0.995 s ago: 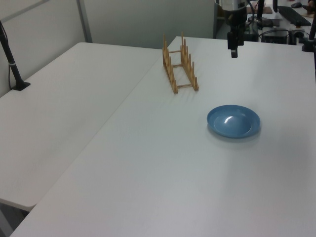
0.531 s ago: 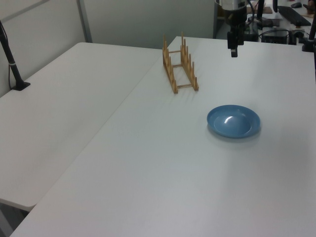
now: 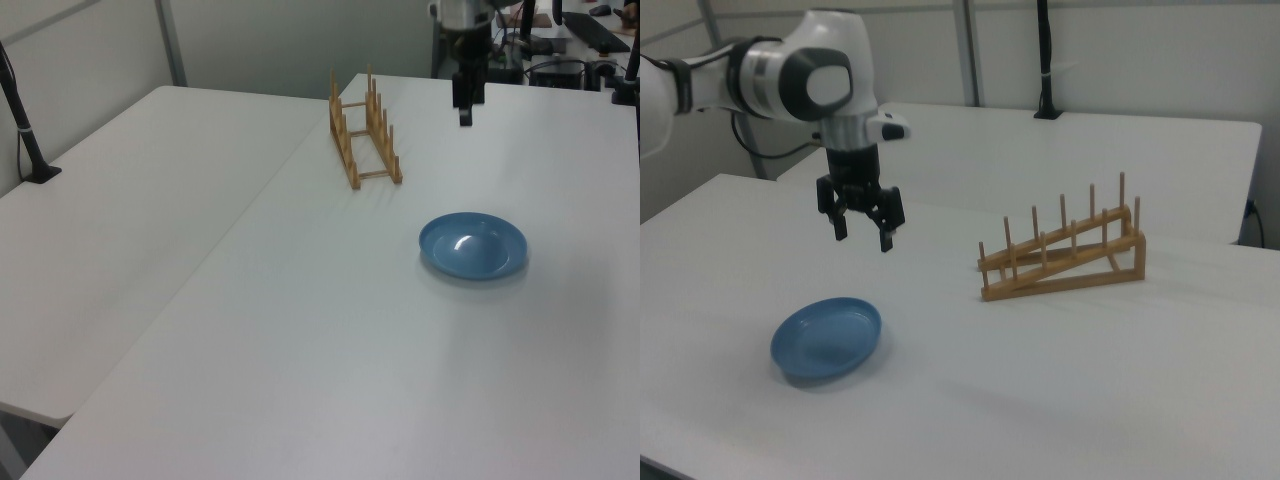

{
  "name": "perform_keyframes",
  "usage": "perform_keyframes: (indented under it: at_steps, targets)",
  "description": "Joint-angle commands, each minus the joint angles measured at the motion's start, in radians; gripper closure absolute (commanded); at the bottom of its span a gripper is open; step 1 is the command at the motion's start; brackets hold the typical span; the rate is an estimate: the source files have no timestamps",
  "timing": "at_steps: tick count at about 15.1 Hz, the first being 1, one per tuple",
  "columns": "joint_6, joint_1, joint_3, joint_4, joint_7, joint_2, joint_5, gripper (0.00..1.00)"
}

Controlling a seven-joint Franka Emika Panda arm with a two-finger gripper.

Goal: Place plate in plate rack
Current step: 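Move the gripper down over the rim of the light blue plate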

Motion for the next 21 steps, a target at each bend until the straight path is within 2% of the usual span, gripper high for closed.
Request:
perform_keyframes:
  at_steps: [1, 5, 8, 11, 14, 21]
  targets:
    - [0.042, -0.013, -0.005, 0.009, -0.168, 0.107, 0.061, 0.0]
    - [0.094, -0.007, -0.012, 0.005, -0.293, 0.219, 0.06, 0.03]
    - [0.11, 0.001, -0.015, -0.021, -0.411, 0.25, 0.055, 0.2]
    - [0.123, 0.026, -0.015, -0.048, -0.431, 0.262, 0.049, 0.33]
    - [0.16, 0.032, -0.015, -0.064, -0.446, 0.267, 0.048, 0.52]
    - [0.223, 0.05, -0.015, -0.083, -0.443, 0.301, 0.039, 0.57]
